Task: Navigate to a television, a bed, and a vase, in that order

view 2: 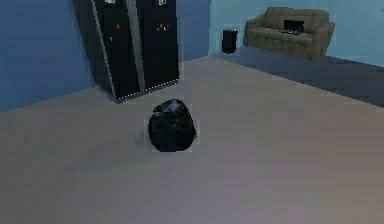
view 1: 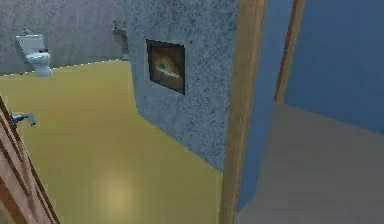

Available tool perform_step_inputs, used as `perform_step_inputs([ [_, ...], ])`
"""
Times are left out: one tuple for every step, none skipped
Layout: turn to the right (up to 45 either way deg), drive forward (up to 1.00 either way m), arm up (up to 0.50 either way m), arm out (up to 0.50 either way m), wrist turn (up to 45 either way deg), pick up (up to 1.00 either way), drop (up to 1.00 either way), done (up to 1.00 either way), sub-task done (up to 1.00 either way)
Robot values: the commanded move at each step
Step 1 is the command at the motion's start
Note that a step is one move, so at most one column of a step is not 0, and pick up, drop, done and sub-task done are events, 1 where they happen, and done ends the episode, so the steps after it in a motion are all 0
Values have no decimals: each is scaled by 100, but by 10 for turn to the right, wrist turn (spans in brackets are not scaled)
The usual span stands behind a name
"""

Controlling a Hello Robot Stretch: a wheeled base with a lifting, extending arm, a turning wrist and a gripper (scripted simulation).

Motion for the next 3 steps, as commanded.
perform_step_inputs([
  [30,0,0,0,0,0,0,0,0],
  [0,60,0,0,0,0,0,0,0],
  [-420,0,0,0,0,0,0,0,0],
])
